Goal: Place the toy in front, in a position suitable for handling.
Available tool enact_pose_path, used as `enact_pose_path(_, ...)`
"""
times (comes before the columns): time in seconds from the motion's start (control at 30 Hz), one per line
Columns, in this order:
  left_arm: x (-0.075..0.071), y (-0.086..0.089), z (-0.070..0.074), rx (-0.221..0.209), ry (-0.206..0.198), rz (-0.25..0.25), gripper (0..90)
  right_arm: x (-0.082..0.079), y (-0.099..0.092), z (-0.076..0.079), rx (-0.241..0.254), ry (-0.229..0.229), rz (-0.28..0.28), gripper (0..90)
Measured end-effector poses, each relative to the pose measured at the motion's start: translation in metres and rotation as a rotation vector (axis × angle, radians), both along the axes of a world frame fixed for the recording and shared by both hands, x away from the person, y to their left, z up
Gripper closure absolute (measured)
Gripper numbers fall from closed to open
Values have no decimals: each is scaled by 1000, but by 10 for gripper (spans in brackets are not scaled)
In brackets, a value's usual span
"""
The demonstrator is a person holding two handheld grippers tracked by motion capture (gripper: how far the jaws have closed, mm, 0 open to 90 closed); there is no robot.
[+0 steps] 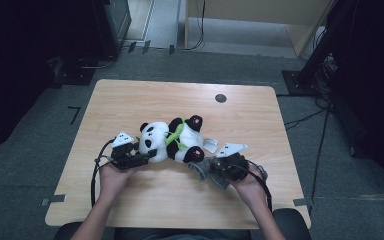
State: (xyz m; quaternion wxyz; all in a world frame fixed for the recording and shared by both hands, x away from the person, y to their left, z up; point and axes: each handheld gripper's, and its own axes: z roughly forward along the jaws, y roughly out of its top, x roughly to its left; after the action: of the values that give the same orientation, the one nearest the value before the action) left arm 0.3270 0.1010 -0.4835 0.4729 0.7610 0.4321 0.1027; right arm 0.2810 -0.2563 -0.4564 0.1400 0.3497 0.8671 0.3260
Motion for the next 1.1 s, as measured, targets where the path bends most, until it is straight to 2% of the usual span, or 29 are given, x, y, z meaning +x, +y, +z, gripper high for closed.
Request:
enact_pose_path(0.03, 0, 0, 0, 0, 0, 0, 333, 0, 0, 0, 0, 0, 0, 756)
enact_pose_path(0.07, 0, 0, 0, 0, 0, 1, 332, 3, -10, 5, 25, -3, -45, 757)
enact_pose_path(0.23, -1, -1, 0, 12, -4, 0, 323, 14, -23, 18, 49, -48, -116, 757)
enact_pose_path(0.33, -2, -1, 0, 11, -4, 1, 321, 27, -30, 24, 68, -64, -167, 757)
enact_pose_path(0.43, -1, -1, 0, 8, -3, 2, 320, 43, -34, 22, 81, -50, -215, 756)
enact_pose_path(0.5, -1, -1, 0, 6, -3, 2, 317, 48, -33, 21, 97, -40, -215, 755)
enact_pose_path(0.53, -1, -1, 0, 4, -3, 4, 314, 55, -28, 17, 121, -40, -213, 750)
enact_pose_path(0.63, -1, -1, 0, 4, -2, 4, 310, 59, -21, 15, 144, -48, -190, 745)
enact_pose_path(0.67, 0, -1, -1, 2, 0, 5, 304, 65, -12, 14, 165, -24, -153, 735)
enact_pose_path(0.7, 0, -1, -1, 2, 0, 5, 302, 65, -12, 14, 165, -24, -153, 735)
enact_pose_path(0.73, 0, -1, -1, 0, 4, 6, 299, 70, -4, 11, 189, -15, -100, 708)
enact_pose_path(0.8, 0, -1, -1, 1, 3, 7, 298, 76, 1, 6, 195, 15, -64, 644)
enact_pose_path(0.83, 0, -1, -1, 1, 3, 7, 299, 76, 1, 6, 195, 15, -64, 644)
enact_pose_path(0.87, 0, -2, -2, 9, -2, 3, 299, 83, 6, 0, 193, 33, -36, 647)
enact_pose_path(0.93, 0, -2, -2, 12, 3, 6, 301, 87, 7, -4, 210, 48, -24, 714)
enact_pose_path(1.07, 0, -3, -2, 8, 4, 13, 303, 90, 8, -4, 204, 36, -27, 743)
enact_pose_path(1.1, 0, -3, -2, 7, 4, 15, 304, 90, 12, -5, 181, 41, -30, 759)
